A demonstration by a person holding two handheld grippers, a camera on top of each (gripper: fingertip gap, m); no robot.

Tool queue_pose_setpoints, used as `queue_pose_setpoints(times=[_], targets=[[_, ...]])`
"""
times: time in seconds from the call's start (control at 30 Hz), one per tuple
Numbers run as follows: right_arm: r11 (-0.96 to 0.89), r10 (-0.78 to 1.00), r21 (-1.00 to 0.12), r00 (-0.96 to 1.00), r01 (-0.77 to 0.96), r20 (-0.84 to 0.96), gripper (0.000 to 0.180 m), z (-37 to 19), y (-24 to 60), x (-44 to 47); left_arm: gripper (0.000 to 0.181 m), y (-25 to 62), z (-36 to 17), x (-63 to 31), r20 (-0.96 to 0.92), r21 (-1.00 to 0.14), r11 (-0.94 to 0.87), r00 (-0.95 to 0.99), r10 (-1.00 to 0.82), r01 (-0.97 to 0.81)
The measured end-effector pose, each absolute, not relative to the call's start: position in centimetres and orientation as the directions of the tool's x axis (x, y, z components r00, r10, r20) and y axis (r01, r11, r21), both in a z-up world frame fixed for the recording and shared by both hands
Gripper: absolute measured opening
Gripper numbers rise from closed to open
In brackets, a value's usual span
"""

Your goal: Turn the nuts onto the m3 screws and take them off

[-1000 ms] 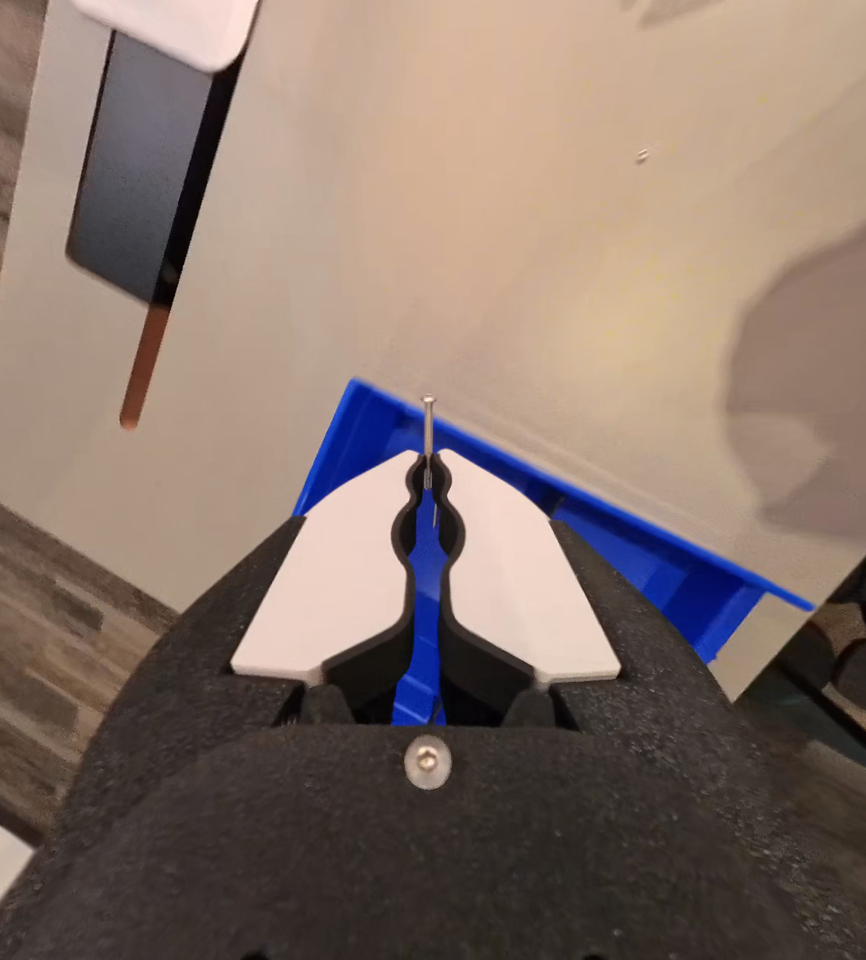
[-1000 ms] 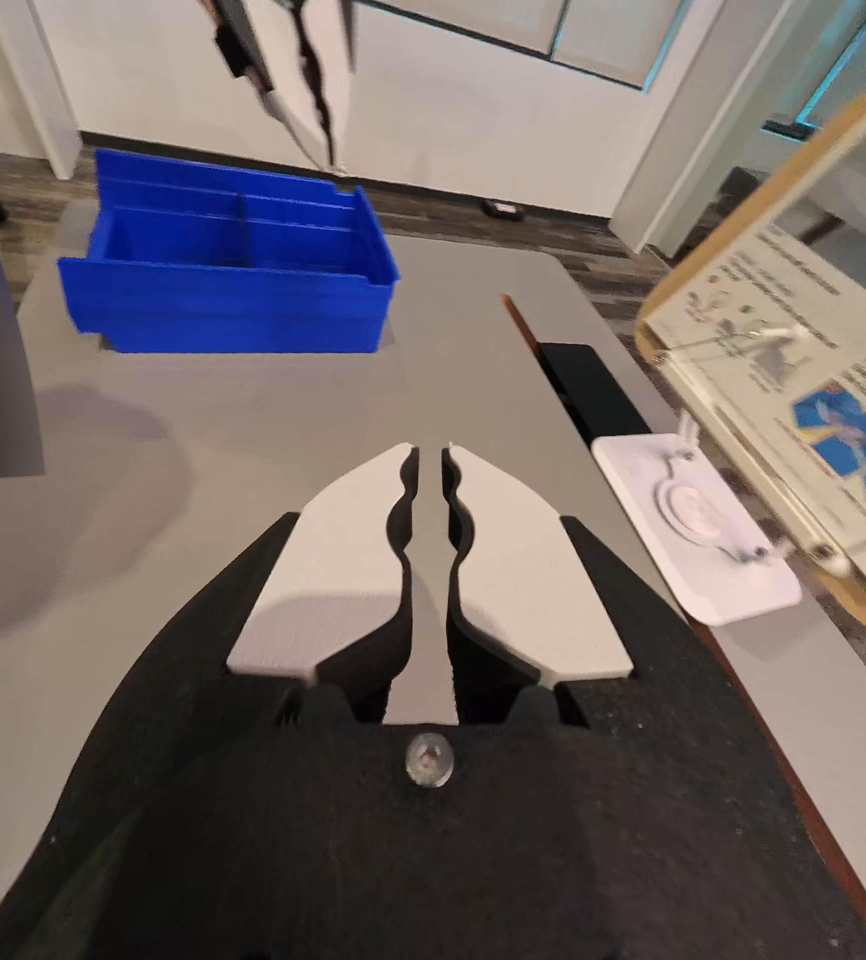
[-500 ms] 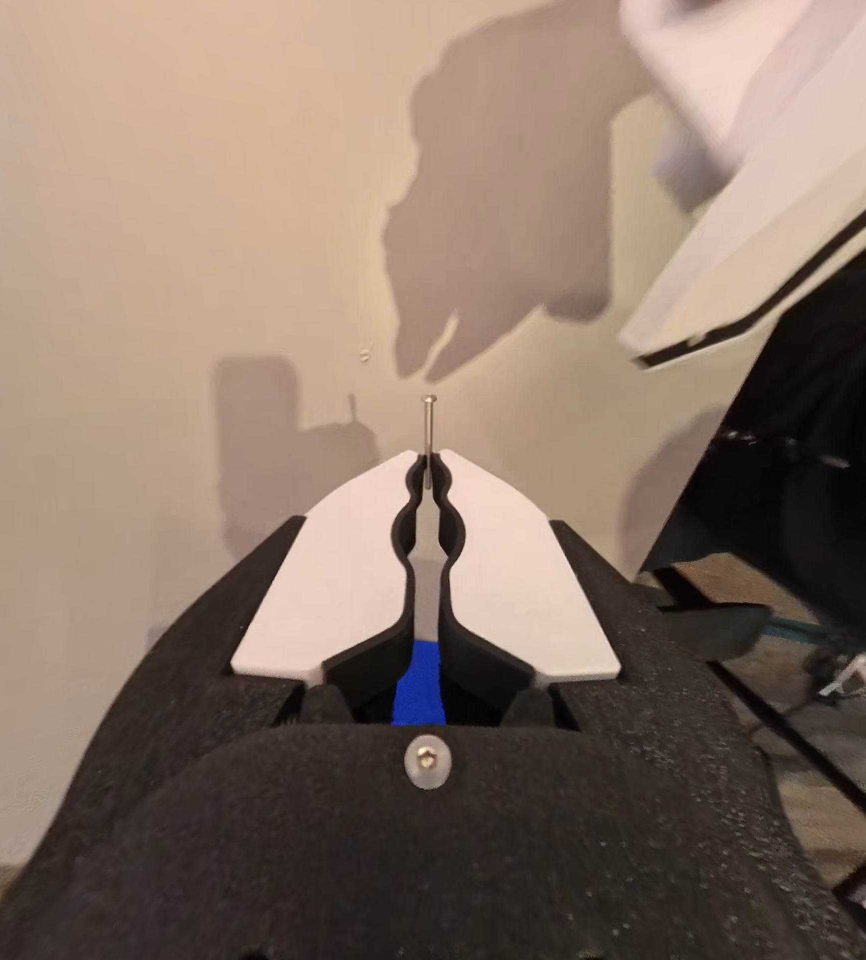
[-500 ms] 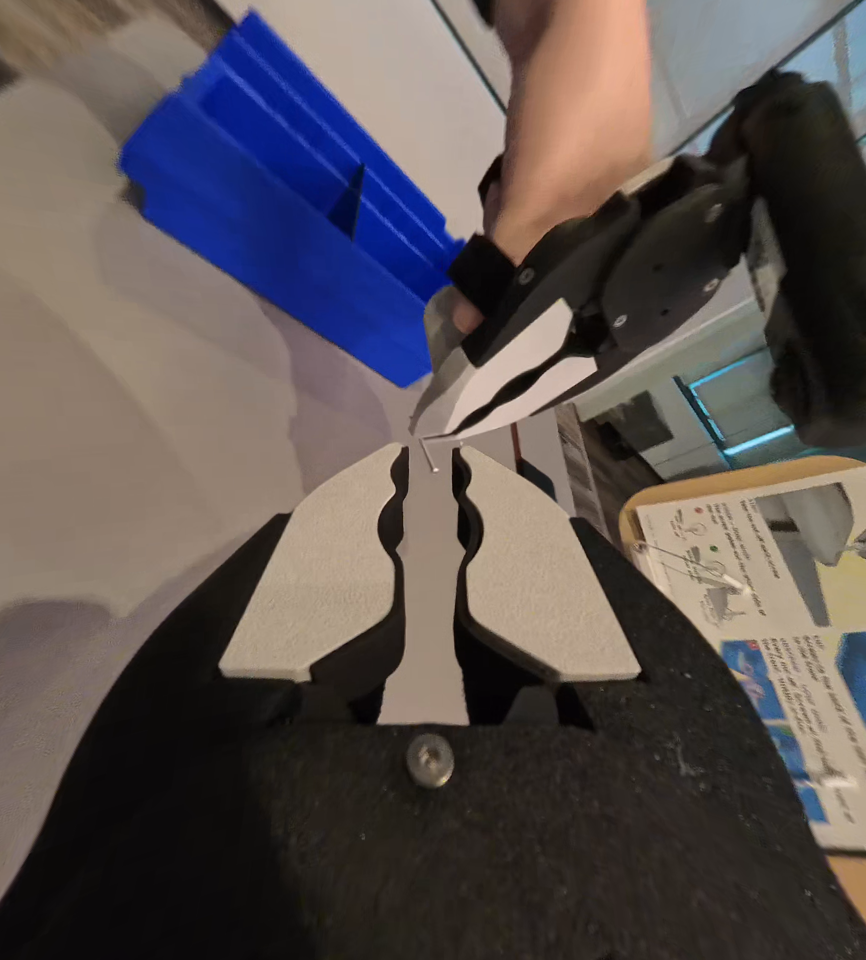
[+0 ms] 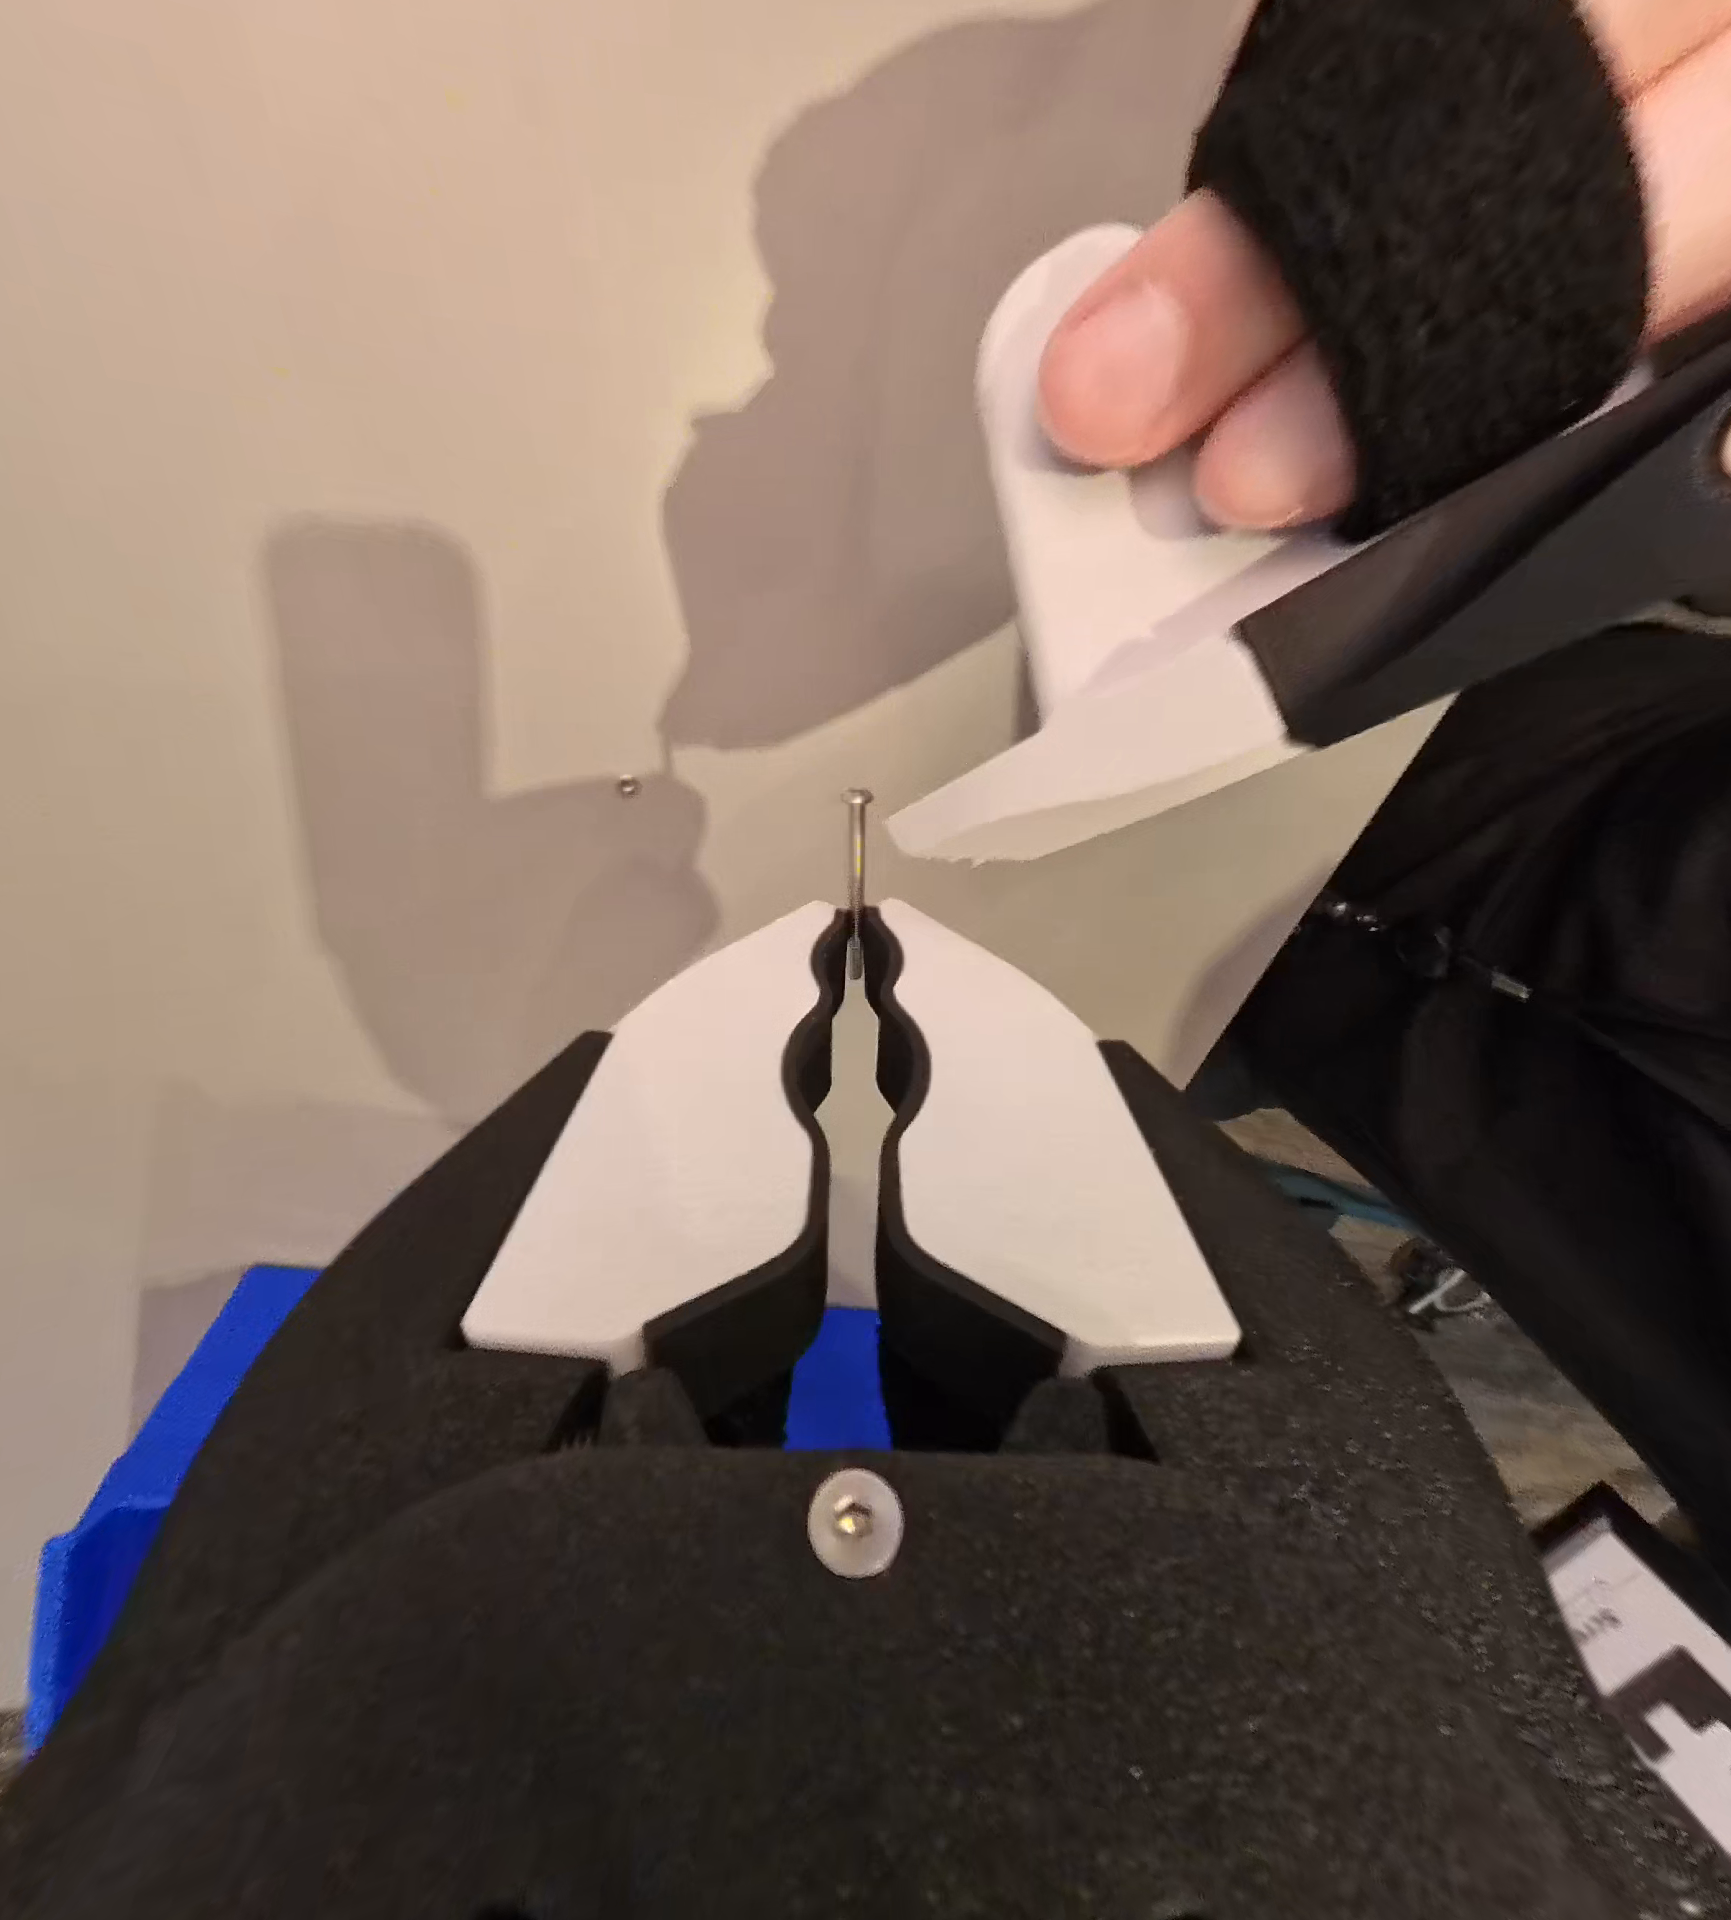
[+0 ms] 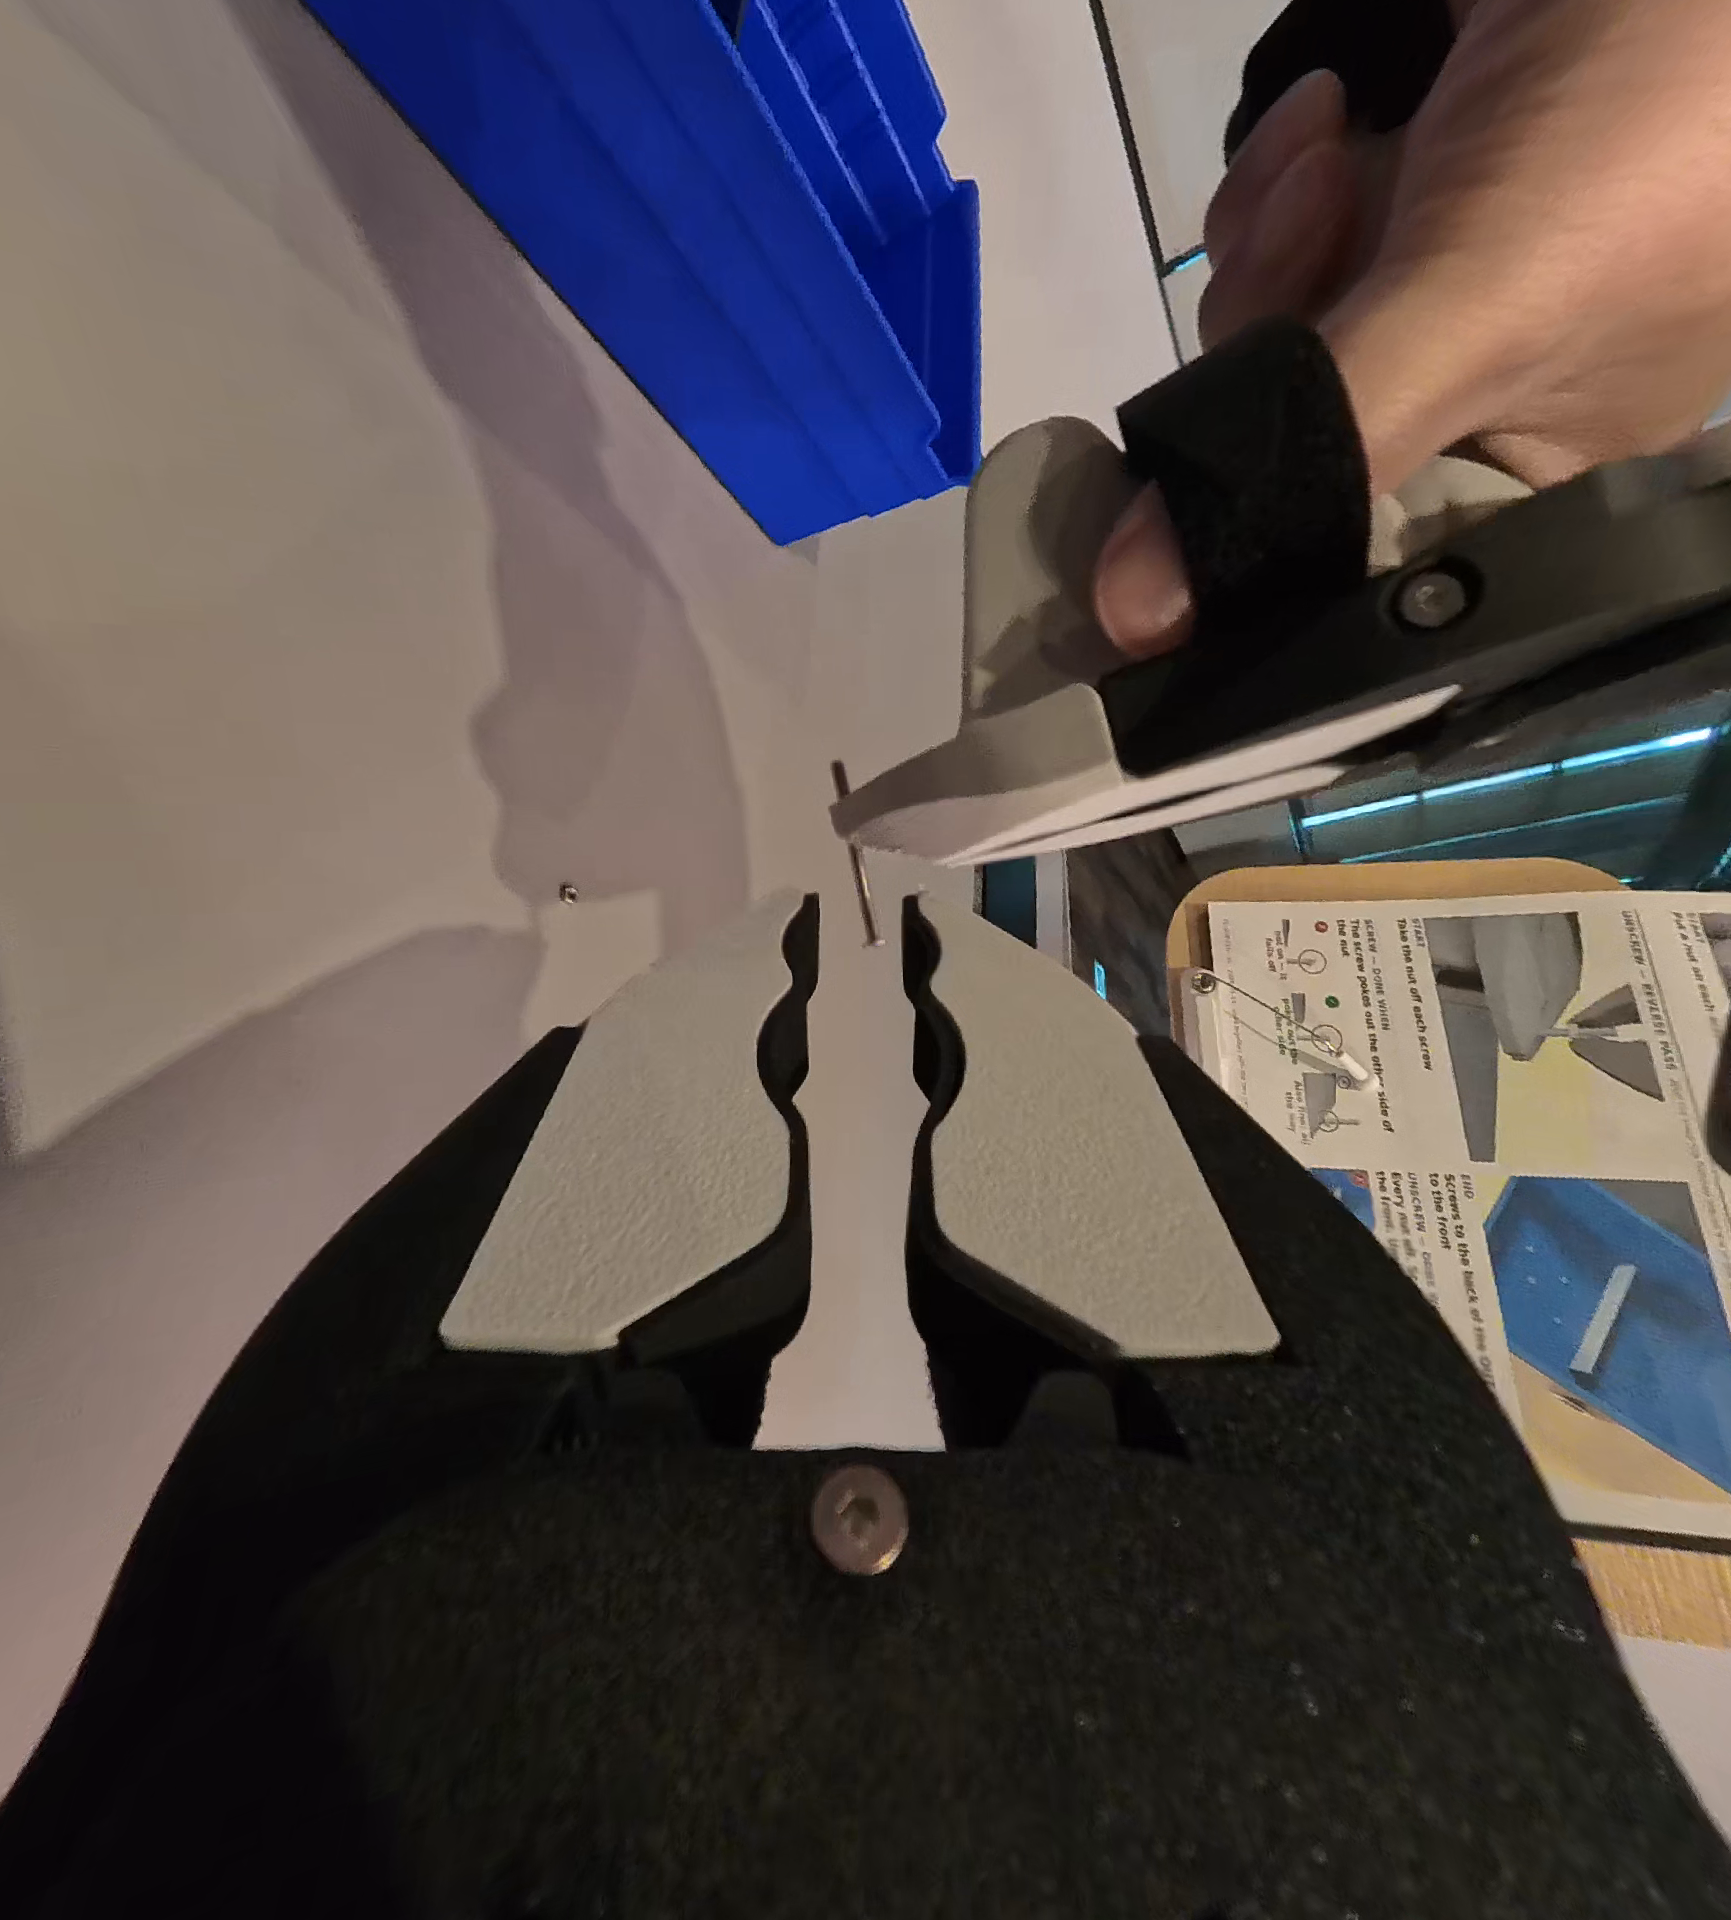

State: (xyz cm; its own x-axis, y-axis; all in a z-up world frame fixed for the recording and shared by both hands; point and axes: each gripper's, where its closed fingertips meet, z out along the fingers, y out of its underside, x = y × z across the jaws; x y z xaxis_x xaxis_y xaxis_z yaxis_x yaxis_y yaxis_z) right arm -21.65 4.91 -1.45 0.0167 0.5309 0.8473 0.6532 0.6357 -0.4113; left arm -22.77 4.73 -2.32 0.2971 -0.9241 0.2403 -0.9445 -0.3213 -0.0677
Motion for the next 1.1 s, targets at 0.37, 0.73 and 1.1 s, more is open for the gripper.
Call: queue_pose_setpoints(times=[0.37, 0.73, 1.1], targets=[[0.630, 0.499, -0.369, 0.008, 0.684, 0.867, 0.004, -2.0, 6.1, -21.2, 0.002, 4.7, -2.4, -21.4, 0.274, -0.065, -0.344, 0.314, -0.909, -0.937], [0.600, 0.506, -0.361, 0.011, 0.714, 0.862, 0.002, -2.2, 6.4, -20.3, 0.017, 5.0, -1.8, -20.0, 0.274, -0.183, -0.343, 0.288, -0.918, -0.921], [0.343, 0.739, -0.825, 0.413, 0.450, 0.533, 0.002, -1.5, 8.4, -15.5, 0.028, 9.0, 6.8, -19.7, 0.086, -0.884, -0.228, 0.336, -0.938, -0.408]])
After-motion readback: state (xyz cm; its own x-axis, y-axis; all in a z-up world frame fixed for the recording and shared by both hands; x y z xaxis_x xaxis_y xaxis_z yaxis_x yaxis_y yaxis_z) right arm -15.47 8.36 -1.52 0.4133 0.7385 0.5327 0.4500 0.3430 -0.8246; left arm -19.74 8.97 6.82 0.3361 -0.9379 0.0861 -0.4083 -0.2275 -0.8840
